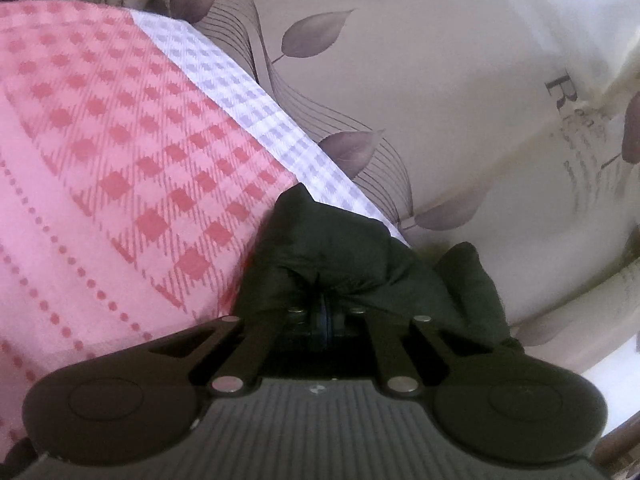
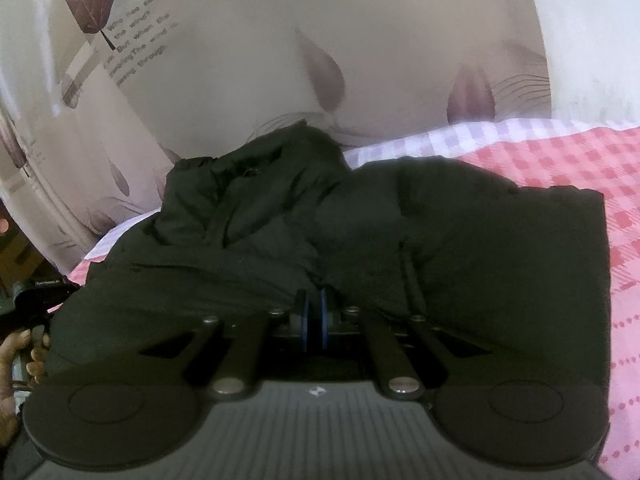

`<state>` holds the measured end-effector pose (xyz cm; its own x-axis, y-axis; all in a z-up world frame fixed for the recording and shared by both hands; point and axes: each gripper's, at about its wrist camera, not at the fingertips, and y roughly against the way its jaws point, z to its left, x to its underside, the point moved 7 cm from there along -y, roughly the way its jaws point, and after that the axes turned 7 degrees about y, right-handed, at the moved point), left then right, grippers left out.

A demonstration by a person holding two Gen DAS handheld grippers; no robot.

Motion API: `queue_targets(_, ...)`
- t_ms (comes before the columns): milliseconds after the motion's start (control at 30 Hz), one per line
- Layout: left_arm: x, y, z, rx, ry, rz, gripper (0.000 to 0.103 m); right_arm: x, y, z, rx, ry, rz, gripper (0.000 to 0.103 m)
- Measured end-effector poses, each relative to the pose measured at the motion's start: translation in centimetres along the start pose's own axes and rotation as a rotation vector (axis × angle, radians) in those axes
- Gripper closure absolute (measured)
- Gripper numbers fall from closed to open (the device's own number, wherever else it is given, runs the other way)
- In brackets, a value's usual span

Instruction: Fold large clothes

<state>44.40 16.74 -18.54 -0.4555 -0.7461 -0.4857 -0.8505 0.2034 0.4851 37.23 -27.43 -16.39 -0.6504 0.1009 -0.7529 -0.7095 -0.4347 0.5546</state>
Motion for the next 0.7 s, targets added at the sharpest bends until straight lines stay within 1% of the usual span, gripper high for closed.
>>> queue_targets(100, 0.3, -0.1, -0.7, -0.038, -0.054, -0.017, 0.091, 0.0, 0.4, -0.4, -0.011, -0.026, 0.012, 0.1)
queue_targets(167, 0.5, -0.2, -1.6, -0.09, -0.132, -0.036, 0.091, -0.4, 1.0, -0.4, 0.019, -0.019, 0.031, 0.1)
queue_targets(200, 0.9, 0.1, -1.8, -0.112, -0.165, -0.046, 0.091, -0.7, 1.5, -0.1, 0.047, 0.01, 0.034, 0.099)
queue_targets(233, 1.1, 0.2, -2.1, -0.136, -0.199, -0.056, 0.091, -1.0, 2.2, 0.4, 0.086, 0.07, 0.032, 0.099)
queue_targets(267, 1.3, 0.2, -2.5, -0.159, -0.23, -0.064, 0.091, -1.1, 2.9, 1.0, 0.112, 0.127, 0.025, 0.095)
queue_targets(300, 1.4, 0.1, -2.7, -0.176, -0.253, -0.069, 0.091, -1.1, 3.7, 1.8, 0.126, 0.179, 0.008, 0.095)
queue_targets(333, 1.6, 0.2, -2.9, -0.192, -0.276, -0.075, 0.091, -1.0, 4.4, 2.4, 0.122, 0.219, -0.005, 0.095)
queue_targets(367, 1.7, 0.2, -3.1, -0.209, -0.299, -0.079, 0.091, -0.7, 4.8, 3.0, 0.119, 0.267, -0.001, 0.096)
queue_targets(433, 2.0, 0.1, -3.6, -0.24, -0.347, -0.086, 0.091, 0.7, 4.6, 3.2, 0.151, 0.352, 0.055, 0.096)
queue_targets(467, 2.1, 0.0, -3.8, -0.255, -0.369, -0.09, 0.091, 1.6, 4.3, 3.1, 0.159, 0.378, 0.07, 0.097)
queue_targets(533, 2.3, -0.2, -3.9, -0.274, -0.391, -0.091, 0.091, 2.6, 4.1, 2.7, 0.157, 0.376, 0.048, 0.097)
queue_targets(633, 2.5, -0.3, -4.1, -0.296, -0.419, -0.094, 0.091, 2.9, 3.8, 2.6, 0.174, 0.383, 0.018, 0.097)
queue_targets(700, 2.4, -0.4, -4.0, -0.298, -0.422, -0.094, 0.091, 3.0, 3.7, 2.7, 0.182, 0.396, 0.017, 0.097)
